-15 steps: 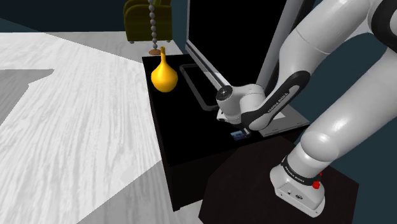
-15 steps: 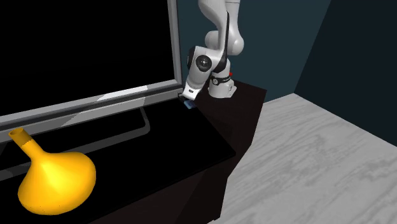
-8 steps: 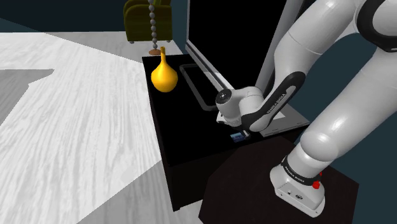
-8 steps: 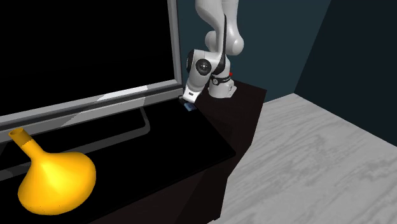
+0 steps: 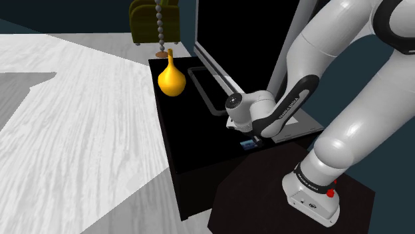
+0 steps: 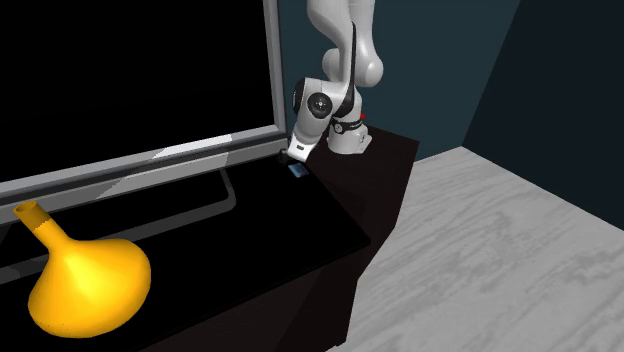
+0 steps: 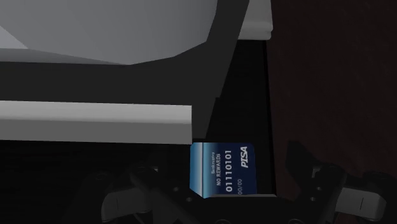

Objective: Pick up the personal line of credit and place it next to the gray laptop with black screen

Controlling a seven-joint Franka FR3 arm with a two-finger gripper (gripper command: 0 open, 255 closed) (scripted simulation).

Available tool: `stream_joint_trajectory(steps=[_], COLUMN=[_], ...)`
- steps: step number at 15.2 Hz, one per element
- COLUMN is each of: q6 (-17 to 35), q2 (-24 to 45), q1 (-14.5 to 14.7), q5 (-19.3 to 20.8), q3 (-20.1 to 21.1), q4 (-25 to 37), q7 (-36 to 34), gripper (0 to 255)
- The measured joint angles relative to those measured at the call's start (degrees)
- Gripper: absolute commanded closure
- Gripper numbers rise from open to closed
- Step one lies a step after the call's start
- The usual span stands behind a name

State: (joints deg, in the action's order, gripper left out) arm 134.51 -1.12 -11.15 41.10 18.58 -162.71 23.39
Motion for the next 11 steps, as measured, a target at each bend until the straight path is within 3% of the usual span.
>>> stream_joint_trajectory(steps=[2, 6, 11], q6=[-0.73, -6.08, -6.87], q2=[-1.2, -6.46, -7.01], q1=[0.4, 3.32, 3.79], q5=[-1.41, -9.78, -10.94], q3=[0.34, 2.26, 2.5], q4=[-0.07, 1.49, 1.78], q7=[1.04, 5.99, 6.56], gripper=[0, 0, 0])
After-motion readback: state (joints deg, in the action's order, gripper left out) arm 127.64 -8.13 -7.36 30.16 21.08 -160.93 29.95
